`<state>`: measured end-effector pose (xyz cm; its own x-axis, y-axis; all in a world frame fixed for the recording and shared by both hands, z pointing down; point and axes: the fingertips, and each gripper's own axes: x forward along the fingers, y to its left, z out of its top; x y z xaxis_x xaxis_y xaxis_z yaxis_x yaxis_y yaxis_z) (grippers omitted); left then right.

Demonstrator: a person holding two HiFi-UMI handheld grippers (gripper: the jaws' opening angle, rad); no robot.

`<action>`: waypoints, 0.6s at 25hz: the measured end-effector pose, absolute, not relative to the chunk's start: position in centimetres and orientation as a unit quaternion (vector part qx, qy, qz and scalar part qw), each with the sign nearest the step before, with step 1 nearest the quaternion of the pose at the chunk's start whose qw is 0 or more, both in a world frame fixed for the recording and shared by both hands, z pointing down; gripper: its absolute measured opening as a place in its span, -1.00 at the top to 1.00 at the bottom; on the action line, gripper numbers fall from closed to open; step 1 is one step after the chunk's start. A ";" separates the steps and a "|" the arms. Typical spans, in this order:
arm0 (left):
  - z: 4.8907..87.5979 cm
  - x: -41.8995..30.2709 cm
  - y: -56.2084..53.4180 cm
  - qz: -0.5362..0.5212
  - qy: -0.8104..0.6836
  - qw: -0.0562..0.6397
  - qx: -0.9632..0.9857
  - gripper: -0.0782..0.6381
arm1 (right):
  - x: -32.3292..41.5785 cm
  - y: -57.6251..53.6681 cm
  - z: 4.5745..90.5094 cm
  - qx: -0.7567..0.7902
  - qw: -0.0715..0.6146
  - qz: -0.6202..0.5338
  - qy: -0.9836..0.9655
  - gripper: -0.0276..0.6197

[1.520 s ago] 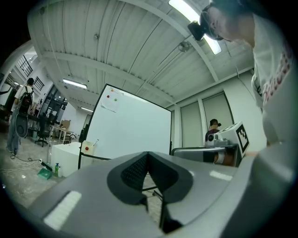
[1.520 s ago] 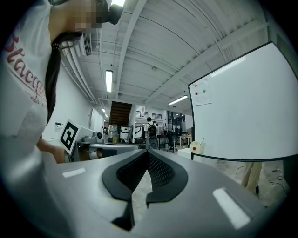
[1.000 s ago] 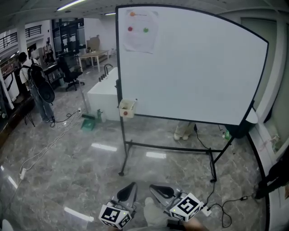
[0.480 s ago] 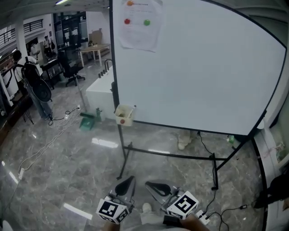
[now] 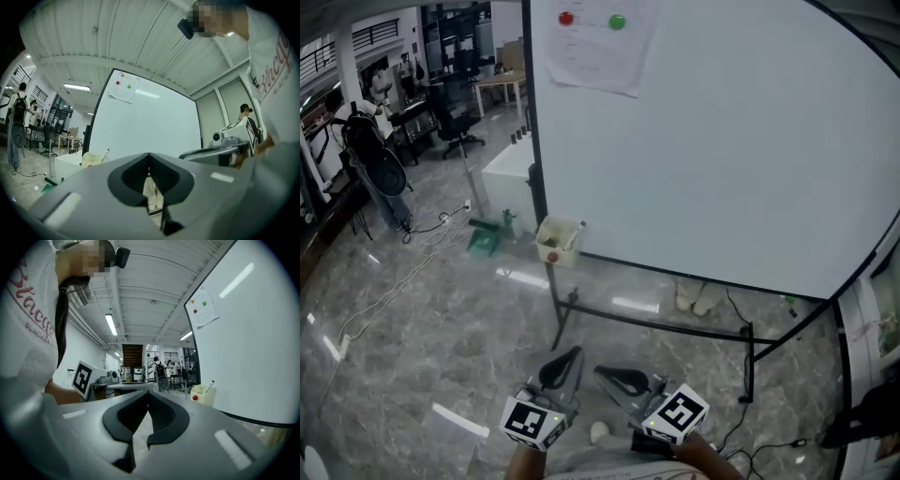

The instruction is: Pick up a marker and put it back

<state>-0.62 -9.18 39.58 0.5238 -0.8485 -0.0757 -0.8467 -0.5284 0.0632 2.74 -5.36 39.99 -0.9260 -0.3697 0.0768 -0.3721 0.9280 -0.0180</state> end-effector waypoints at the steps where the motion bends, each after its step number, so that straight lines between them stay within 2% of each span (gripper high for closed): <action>1: 39.7 -0.8 -9.4 -0.049 -0.487 0.013 0.872 0.78 | 2.6 -5.8 40.2 0.188 0.036 0.024 -0.981 0.91; 15: 40.7 -2.9 -16.1 -0.066 -0.491 0.041 0.867 0.78 | 1.6 -13.0 40.4 0.208 0.026 0.052 -0.976 0.91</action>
<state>-2.92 -16.07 40.71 0.5084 -0.8579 -0.0743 -0.8472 -0.5138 0.1352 1.59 -12.96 40.41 -0.9124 -0.4029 0.0722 -0.4083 0.9084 -0.0900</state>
